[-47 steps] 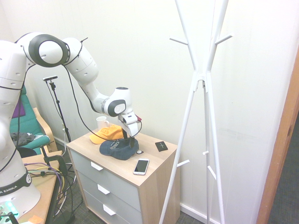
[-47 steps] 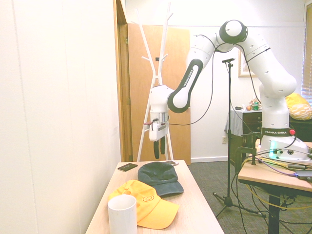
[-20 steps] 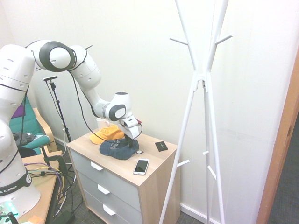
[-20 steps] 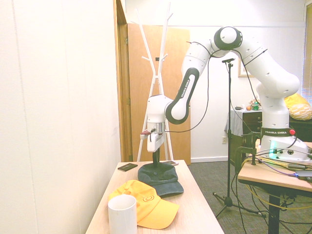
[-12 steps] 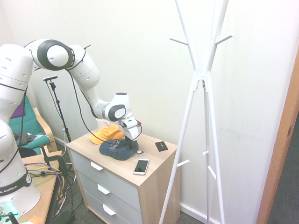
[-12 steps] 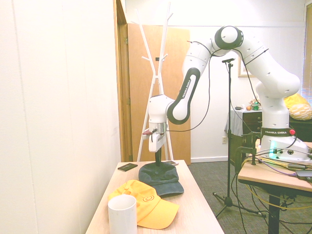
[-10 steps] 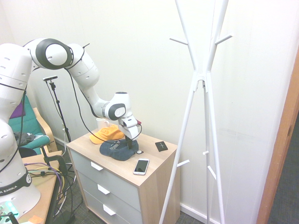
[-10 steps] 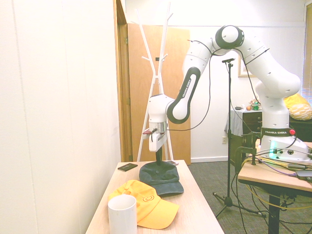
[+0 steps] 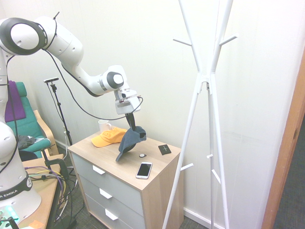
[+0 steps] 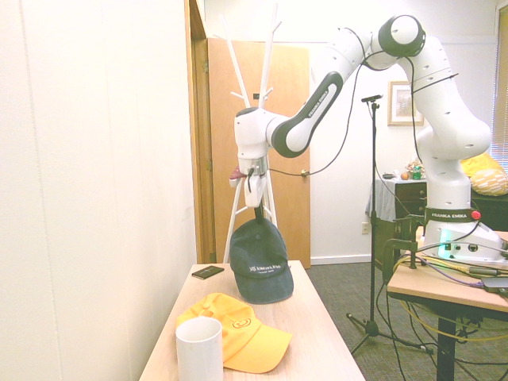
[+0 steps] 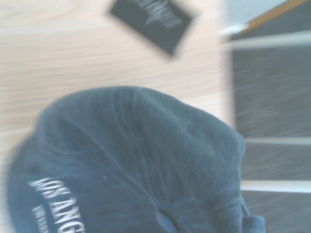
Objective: Hang the cap
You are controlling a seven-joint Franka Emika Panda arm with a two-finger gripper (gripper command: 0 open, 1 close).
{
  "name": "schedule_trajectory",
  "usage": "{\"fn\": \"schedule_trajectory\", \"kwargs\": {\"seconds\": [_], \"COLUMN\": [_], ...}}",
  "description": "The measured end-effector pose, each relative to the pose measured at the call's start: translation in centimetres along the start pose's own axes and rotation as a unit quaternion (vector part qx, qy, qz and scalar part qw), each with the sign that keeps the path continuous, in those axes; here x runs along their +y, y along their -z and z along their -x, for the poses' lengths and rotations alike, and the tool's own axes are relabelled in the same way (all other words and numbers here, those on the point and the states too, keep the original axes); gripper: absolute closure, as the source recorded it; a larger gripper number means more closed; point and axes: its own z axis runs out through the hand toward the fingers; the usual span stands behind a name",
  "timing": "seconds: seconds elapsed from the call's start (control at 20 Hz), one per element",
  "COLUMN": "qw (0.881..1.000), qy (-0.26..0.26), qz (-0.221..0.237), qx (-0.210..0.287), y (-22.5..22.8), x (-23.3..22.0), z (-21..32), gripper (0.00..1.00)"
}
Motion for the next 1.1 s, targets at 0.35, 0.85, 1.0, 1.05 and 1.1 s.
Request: {"fn": "schedule_trajectory", "kwargs": {"seconds": [0.35, 0.85, 1.0, 1.05, 1.1], "qw": [0.976, 0.936, 0.932, 0.932, 0.932], "qy": [-0.008, -0.091, -0.112, -0.117, -0.120], "qz": [0.115, 0.155, 0.143, 0.141, 0.139], "qx": [0.186, 0.303, 0.314, 0.313, 0.312], "y": [15.1, 31.4, 32.4, 32.2, 31.7], "x": [8.6, 22.8, 25.3, 25.9, 26.5], "z": [-8.6, -18.4, -19.6, -20.1, -20.6], "gripper": [1.00, 1.00, 1.00, 1.00, 1.00]}}
